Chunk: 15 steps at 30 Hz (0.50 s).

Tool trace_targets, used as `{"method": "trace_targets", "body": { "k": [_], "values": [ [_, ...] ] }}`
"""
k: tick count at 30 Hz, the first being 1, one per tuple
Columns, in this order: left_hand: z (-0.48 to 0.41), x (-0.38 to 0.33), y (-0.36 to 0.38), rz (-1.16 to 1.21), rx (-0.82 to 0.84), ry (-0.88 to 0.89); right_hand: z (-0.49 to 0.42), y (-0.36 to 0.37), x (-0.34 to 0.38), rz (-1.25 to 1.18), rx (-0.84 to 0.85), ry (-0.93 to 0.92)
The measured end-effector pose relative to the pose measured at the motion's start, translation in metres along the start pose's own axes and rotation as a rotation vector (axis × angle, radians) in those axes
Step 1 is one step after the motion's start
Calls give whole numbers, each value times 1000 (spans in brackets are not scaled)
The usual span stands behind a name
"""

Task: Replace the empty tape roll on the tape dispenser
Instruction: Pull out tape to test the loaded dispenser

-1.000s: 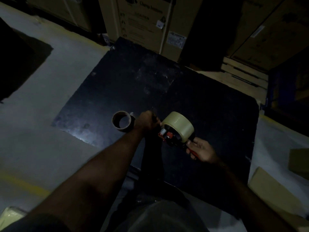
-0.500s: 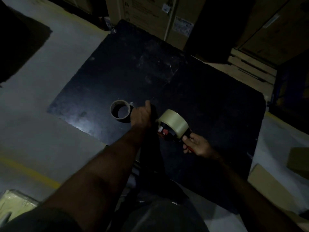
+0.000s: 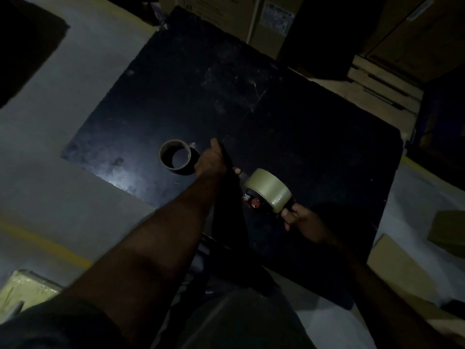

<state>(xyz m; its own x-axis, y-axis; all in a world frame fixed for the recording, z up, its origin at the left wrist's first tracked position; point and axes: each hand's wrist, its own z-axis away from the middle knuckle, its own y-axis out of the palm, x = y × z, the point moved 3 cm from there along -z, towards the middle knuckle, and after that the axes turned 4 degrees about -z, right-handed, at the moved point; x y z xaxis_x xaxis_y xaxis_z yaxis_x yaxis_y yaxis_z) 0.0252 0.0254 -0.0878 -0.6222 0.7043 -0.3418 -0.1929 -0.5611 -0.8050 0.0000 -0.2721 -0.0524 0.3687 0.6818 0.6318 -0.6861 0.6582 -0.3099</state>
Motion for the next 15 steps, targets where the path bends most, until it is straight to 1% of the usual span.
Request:
{"method": "trace_targets", "body": {
  "k": [2, 5, 10, 13, 15],
  "values": [
    [-3, 2, 3, 38, 15, -6, 8, -6, -15, 25, -21, 11],
    [-4, 4, 5, 68, 1, -11, 15, -6, -21, -55, -25, 13],
    [-7, 7, 5, 48, 24, -4, 28, -16, -29, -59, -35, 5],
    [-10, 8, 6, 73, -5, 23, 43, -24, -40, -65, -46, 44],
    [-10, 9, 7, 127, 3, -2, 46, -25, -45, -66, -49, 60]
  ]
}}
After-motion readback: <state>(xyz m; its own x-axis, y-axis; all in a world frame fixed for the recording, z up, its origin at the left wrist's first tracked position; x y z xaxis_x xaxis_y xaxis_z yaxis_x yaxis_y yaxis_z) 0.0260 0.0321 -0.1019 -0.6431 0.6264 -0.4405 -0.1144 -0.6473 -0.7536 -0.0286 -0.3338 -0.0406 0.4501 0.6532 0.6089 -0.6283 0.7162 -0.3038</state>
